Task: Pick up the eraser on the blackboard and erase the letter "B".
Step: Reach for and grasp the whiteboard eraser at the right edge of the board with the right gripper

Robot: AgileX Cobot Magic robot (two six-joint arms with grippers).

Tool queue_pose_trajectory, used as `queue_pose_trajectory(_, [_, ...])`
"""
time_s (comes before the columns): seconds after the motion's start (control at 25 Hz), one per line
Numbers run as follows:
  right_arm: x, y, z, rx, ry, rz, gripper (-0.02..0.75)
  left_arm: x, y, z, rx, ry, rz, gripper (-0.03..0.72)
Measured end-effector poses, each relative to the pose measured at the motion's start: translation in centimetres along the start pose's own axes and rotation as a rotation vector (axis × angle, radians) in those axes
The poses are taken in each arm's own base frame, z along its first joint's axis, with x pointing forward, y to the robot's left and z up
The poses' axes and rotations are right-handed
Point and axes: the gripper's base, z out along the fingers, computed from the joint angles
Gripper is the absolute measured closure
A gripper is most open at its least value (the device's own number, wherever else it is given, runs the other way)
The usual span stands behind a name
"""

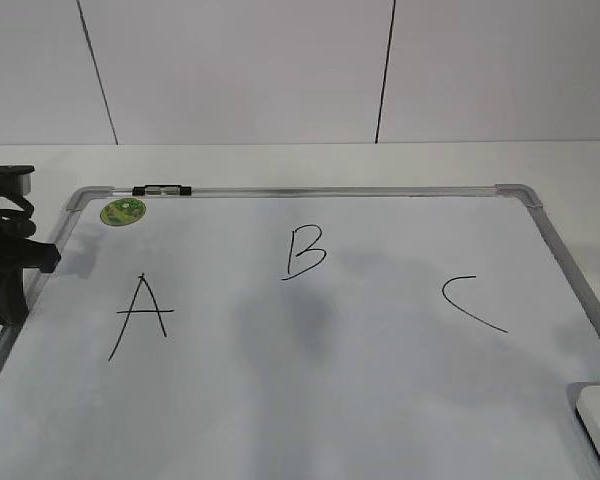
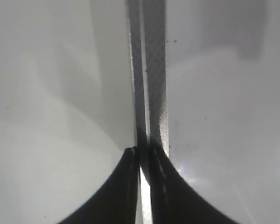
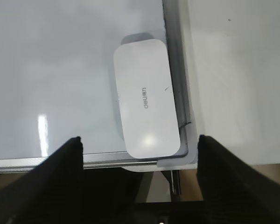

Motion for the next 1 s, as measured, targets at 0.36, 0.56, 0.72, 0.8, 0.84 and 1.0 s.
queue_pose_trajectory(0.36, [-1.9, 0.5, 3.0, 0.023, 0.171, -0.046, 0.137, 0.0, 0.0, 0.0, 0.0, 0.0, 0.0, 0.654])
queue_pose_trajectory(0.56, [-1.1, 0.3, 5.1, 0.031, 0.262, -0.034, 0.131, 0.0, 0.0, 0.0, 0.002, 0.0, -0.001, 0.654])
queue_pose_trajectory(0.72, [0.0, 0.0, 6.2, 0.04, 0.316, -0.029, 0.13, 0.0, 0.0, 0.0, 0.003, 0.002, -0.003, 0.654])
queue_pose_trajectory(0.8, [0.5, -0.2, 7.3, 0.041, 0.3, -0.026, 0.13, 0.0, 0.0, 0.0, 0.004, 0.002, -0.006, 0.654])
queue_pose_trajectory(0.84, [0.4, -0.3, 7.5, 0.041, 0.281, -0.027, 0.13, 0.0, 0.0, 0.0, 0.006, 0.002, -0.007, 0.654])
queue_pose_trajectory(1.0, [-0.3, -0.2, 8.4, 0.044, 0.257, -0.026, 0.13, 0.0, 0.0, 0.0, 0.006, 0.002, -0.007, 0.654])
